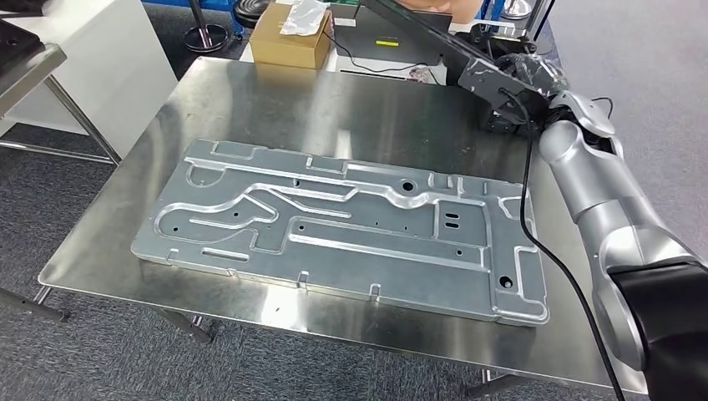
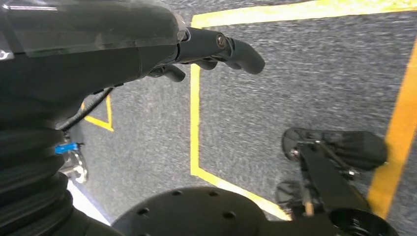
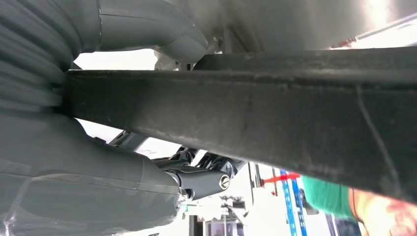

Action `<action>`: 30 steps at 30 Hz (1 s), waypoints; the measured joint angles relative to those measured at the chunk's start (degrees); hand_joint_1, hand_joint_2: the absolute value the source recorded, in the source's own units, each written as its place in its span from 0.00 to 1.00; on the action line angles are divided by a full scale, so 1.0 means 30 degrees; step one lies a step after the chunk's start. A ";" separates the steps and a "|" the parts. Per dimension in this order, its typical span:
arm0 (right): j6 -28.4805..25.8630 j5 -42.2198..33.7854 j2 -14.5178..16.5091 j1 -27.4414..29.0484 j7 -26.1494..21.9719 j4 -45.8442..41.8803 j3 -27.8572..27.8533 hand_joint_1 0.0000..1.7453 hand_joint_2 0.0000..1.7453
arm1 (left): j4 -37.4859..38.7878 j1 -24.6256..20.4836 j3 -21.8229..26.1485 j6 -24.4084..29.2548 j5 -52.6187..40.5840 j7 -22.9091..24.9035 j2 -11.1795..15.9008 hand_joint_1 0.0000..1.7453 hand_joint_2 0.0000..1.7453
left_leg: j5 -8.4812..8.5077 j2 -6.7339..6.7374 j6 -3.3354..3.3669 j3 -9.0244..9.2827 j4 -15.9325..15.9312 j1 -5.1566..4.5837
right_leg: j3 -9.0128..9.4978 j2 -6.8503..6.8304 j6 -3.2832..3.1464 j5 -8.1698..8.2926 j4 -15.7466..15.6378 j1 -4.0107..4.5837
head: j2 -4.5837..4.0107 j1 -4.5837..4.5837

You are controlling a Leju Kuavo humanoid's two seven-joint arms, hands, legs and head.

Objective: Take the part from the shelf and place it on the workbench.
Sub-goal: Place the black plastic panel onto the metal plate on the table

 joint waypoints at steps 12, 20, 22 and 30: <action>0.0053 0.1065 0.3377 0.0014 0.0309 0.3374 0.2061 1.00 1.00 | -0.0004 -0.0162 -0.0042 -0.0180 -0.0139 -0.0419 -0.0142 0.00 1.00 | -0.0720 -0.0005 -0.0980 -0.0099 0.0782 0.0033 | 0.1223 0.0107 -0.0460 0.2425 -0.3618 -0.0221 | 0.0000 -0.0033; 0.0499 0.1218 0.5769 0.0389 0.0595 0.4599 0.2899 1.00 1.00 | 0.0000 -0.0326 -0.0051 -0.0197 -0.0227 -0.0543 -0.0166 0.00 1.00 | -0.1325 -0.0006 -0.0990 -0.1408 0.3640 0.0030 | 0.1397 0.0144 -0.0846 0.2328 -0.3619 0.0040 | 0.0000 -0.0051; 0.0561 0.1204 0.6173 0.0389 0.0686 0.4803 0.2988 1.00 1.00 | 0.0000 -0.0309 -0.0080 -0.0217 -0.0324 -0.0521 -0.0202 0.00 1.00 | -0.0464 -0.0011 -0.0820 -0.0279 0.1253 -0.0037 | 0.1381 0.0192 -0.0752 0.2285 -0.3587 0.0113 | 0.0000 -0.0047; 0.0488 0.0923 0.7267 0.0653 0.1140 0.5373 0.3147 1.00 1.00 | 0.0058 -0.0521 -0.0395 -0.0370 -0.0701 -0.0380 -0.0759 0.00 1.00 | -0.0230 0.0034 -0.0229 0.0134 0.0152 0.0011 | -0.0074 0.0116 -0.0068 0.0584 -0.0612 0.0081 | 0.0000 -0.0016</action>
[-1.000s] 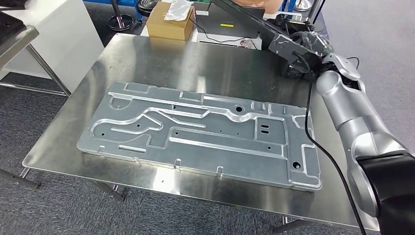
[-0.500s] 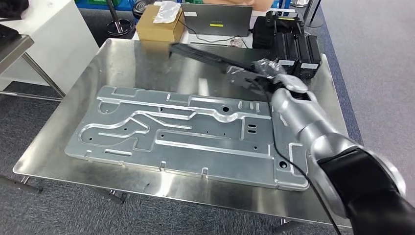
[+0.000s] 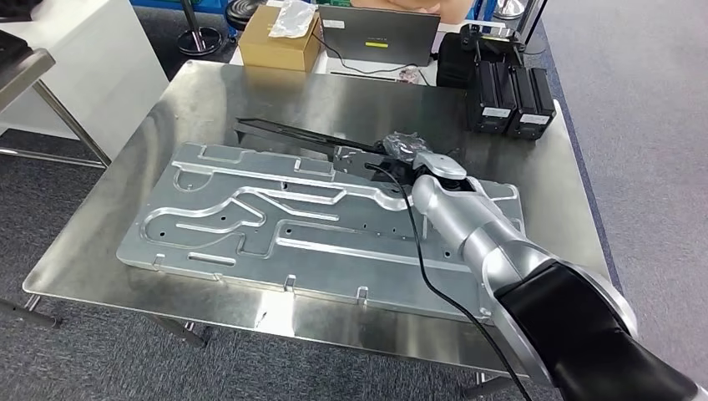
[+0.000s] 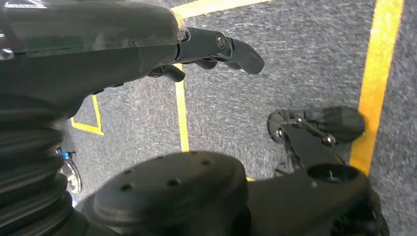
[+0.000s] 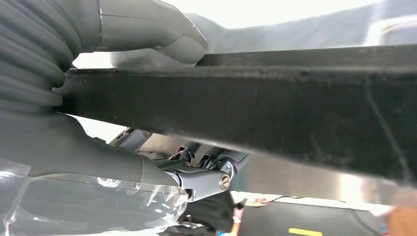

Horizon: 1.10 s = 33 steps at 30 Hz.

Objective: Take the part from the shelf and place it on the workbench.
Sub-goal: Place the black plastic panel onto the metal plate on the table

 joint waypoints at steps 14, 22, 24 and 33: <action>-0.0521 -0.1339 0.1695 0.0575 0.0645 0.0266 -0.0315 1.00 1.00 | 0.0102 -0.1025 -0.0734 0.0596 -0.0568 0.0049 -0.0397 0.00 1.00 | -0.1022 -0.0032 -0.0812 -0.0626 0.1523 -0.0042 | 0.1322 -0.0047 -0.0795 0.2058 -0.3243 -0.0088 | 0.0000 -0.0049; -0.0384 -0.1993 0.2057 0.1085 0.0909 0.0410 -0.0934 0.00 0.00 | 0.0102 -0.1278 -0.0803 0.1146 -0.0510 0.0306 -0.0419 0.00 0.75 | -0.0431 -0.0018 -0.0909 -0.0678 0.1591 0.0019 | 0.1413 0.0014 -0.0784 0.1954 -0.3168 -0.0010 | 0.0000 -0.0070; -0.0348 -0.2153 0.2084 0.1207 0.0909 0.0415 -0.1129 0.00 0.00 | 0.0102 -0.1358 -0.0778 0.1362 -0.0374 0.0415 -0.0430 0.00 0.25 | -0.0117 -0.0030 -0.0701 -0.0033 0.0226 -0.0051 | 0.1370 0.0031 -0.0616 0.1937 -0.3142 0.0049 | 0.0000 -0.0055; -0.0719 -0.2812 0.1886 0.1562 0.1015 0.0532 -0.1905 0.00 0.00 | 0.0102 -0.1496 -0.0749 0.1941 -0.0463 0.0630 -0.0485 0.00 0.00 | 0.0070 0.0044 0.0006 0.0065 -0.0092 0.0004 | -0.1073 -0.0032 0.0049 -0.0553 0.2051 -0.0029 | 0.0000 -0.0033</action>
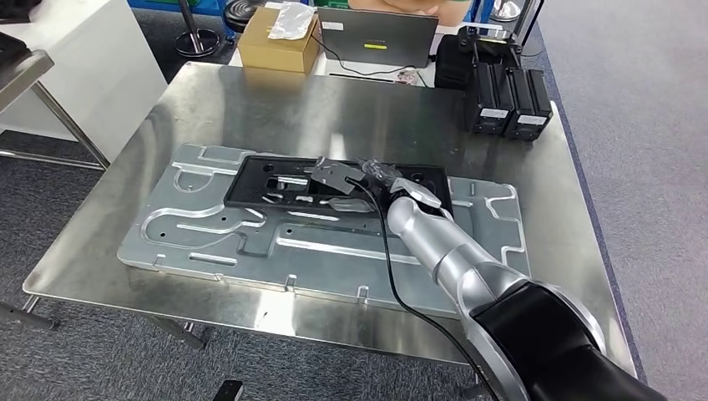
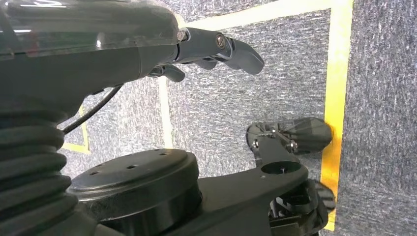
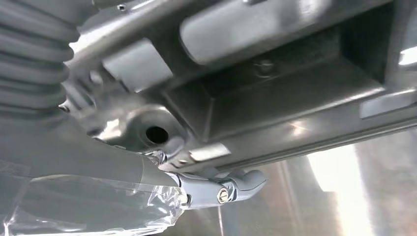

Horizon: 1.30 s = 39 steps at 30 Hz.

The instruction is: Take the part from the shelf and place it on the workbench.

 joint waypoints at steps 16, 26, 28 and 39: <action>-0.1919 -0.3154 -0.1462 -0.2644 -0.1009 -0.0627 -0.3496 0.00 0.00 | 0.0002 -0.0967 -0.0410 0.0015 -0.0546 -0.0332 -0.0118 0.00 0.00 | -0.2558 -0.0033 -0.0944 -0.2588 0.5788 0.0040 | 0.2486 -0.0030 -0.0909 0.2642 -0.5366 -0.0044 | 0.0000 -0.0060; -0.3142 -0.5118 -0.2922 -0.3827 -0.4646 -0.3289 -0.6062 0.00 0.00 | 0.0020 -0.0515 -0.0454 0.0179 -0.0647 0.0020 -0.0377 0.00 0.00 | -0.0056 -0.0088 -0.0090 -0.0033 0.0101 -0.0010 | 0.2198 -0.0007 -0.0081 0.2023 -0.4622 -0.0018 | 0.0000 -0.0013; -0.3407 -0.5494 -0.3250 -0.3767 -0.5232 -0.3839 -0.6399 0.00 0.00 | 0.0024 -0.0423 -0.0459 0.0215 -0.0641 0.0045 -0.0466 0.00 0.00 | 0.0000 -0.0080 0.0072 -0.0005 0.0024 0.0005 | 0.1291 -0.0011 0.0064 0.0929 -0.2631 -0.0062 | 0.0000 0.0015; -0.3694 -0.8872 -0.3547 0.4348 -0.9431 -1.3299 -0.7039 0.00 0.00 | 0.0067 0.0323 -0.0027 0.0458 0.0292 -0.0264 -0.0754 0.00 0.00 | 0.0004 -0.0195 -0.0303 0.0002 0.0117 -0.0114 | 0.2571 -0.0074 -0.0358 0.2684 -0.5393 0.0098 | 0.0000 0.0013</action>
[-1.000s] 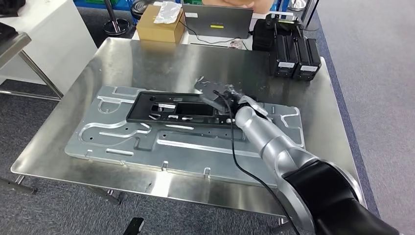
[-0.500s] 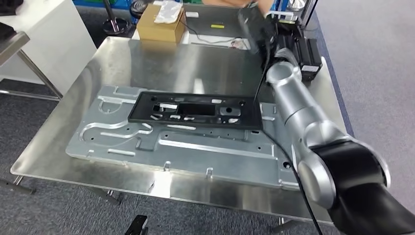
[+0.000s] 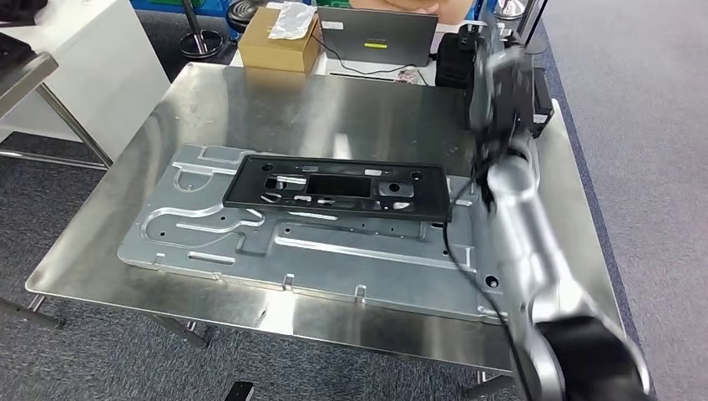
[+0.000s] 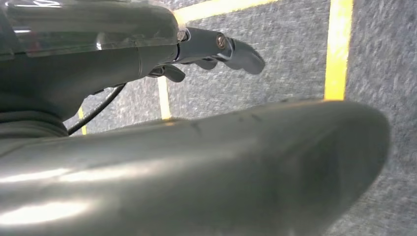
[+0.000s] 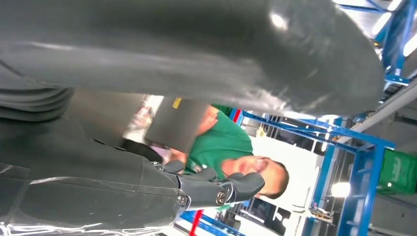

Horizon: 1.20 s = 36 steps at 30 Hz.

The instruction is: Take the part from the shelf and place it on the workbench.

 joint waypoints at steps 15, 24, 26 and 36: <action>-0.2484 0.0781 0.1379 1.0282 -0.2989 -0.6783 0.3288 0.00 0.00 | 0.0033 0.0792 0.1205 0.0277 0.0861 -0.0639 0.0062 0.00 0.00 | -0.1872 0.0062 0.0060 0.2260 -0.0404 -0.0051 | -0.1304 -0.0136 0.0149 0.1707 -0.0212 -0.0098 | 0.0000 -0.0045; -0.4136 0.1945 0.1438 1.2872 -0.4282 -0.9565 0.4758 0.00 0.00 | 0.0049 0.0897 0.1344 0.0250 0.0739 -0.0672 0.0140 0.00 0.00 | -0.0010 0.0315 0.0500 0.0203 -0.0385 -0.0010 | -0.1688 -0.0070 0.0701 -0.2082 0.5044 -0.0255 | 0.0000 -0.0014; -0.4373 0.2118 0.1438 1.3037 -0.4490 -0.9882 0.5035 0.00 0.00 | 0.0049 0.0897 0.1346 0.0215 0.0732 -0.0670 0.0142 0.00 0.00 | 0.0251 0.0313 0.0368 -0.0222 -0.0223 -0.0031 | 0.0426 -0.0063 0.0556 -0.1585 0.2661 -0.0222 | 0.0000 -0.0014; -0.5483 0.2765 0.1528 1.3426 -0.5016 -1.0458 0.6162 0.00 0.00 | 0.0049 0.1028 0.1491 0.0177 0.0745 -0.0672 0.0213 0.00 0.00 | -0.2849 0.0187 -0.0540 -0.1791 0.3807 0.0024 | 0.1044 -0.0180 -0.0714 -0.0697 -0.0368 -0.0096 | 0.0000 0.0004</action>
